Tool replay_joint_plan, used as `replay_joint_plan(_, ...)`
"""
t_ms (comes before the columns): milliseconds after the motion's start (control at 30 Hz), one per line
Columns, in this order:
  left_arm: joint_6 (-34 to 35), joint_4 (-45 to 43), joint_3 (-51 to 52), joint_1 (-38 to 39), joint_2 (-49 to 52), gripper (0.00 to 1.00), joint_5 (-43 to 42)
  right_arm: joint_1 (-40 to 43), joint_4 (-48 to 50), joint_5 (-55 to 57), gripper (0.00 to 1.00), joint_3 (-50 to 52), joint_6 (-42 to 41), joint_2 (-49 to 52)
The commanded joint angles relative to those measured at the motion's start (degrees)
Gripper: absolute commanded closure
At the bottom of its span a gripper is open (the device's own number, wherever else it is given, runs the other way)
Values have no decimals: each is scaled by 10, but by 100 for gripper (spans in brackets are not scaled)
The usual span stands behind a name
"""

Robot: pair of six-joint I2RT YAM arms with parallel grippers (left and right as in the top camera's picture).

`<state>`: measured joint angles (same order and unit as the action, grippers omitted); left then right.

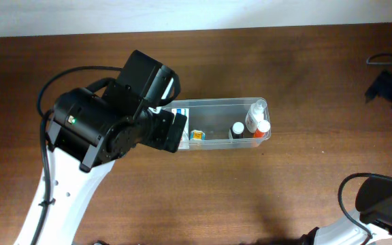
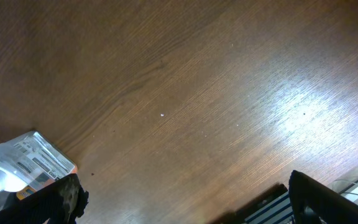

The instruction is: Pack container

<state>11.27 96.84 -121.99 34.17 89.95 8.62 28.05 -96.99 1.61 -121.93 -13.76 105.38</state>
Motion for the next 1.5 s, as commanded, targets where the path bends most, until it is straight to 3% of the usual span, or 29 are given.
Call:
replay_joint_plan(0, 9, -1, 5, 2, -8, 1, 7, 1, -3, -1, 2, -9, -7, -4)
replay_joint_plan(333, 1, -18, 105, 2, -14, 1, -13, 1, -3, -1, 2, -9, -7, -4)
replay_joint_plan(400, -40, -76, 167, 2, -41, 1, -18, 1, -3, -1, 2, -9, -7, -4)
replay_joint_plan(533, -178, -286, 365, 2, -144, 1, -68, 1, -3, -1, 2, -9, -7, -4)
replay_joint_plan(733, -181, -505, 666, -37, -310, 1, -70, 1, -3, -1, 2, -9, -7, -4)
replay_joint_plan(900, -181, -761, 945, -128, -514, 1, -119, 1, -3, -1, 2, -9, -7, -4)
replay_joint_plan(1000, -180, -856, 1054, -169, -622, 1, -139, 1, -3, -1, 2, -9, -7, -4)
replay_joint_plan(1167, -180, -887, 1118, -208, -722, 1, -138, 1, -3, -1, 2, -9, -7, -4)
replay_joint_plan(1467, -181, -866, 1128, -299, -838, 1, -138, 1, -3, -1, 2, -9, -7, -4)
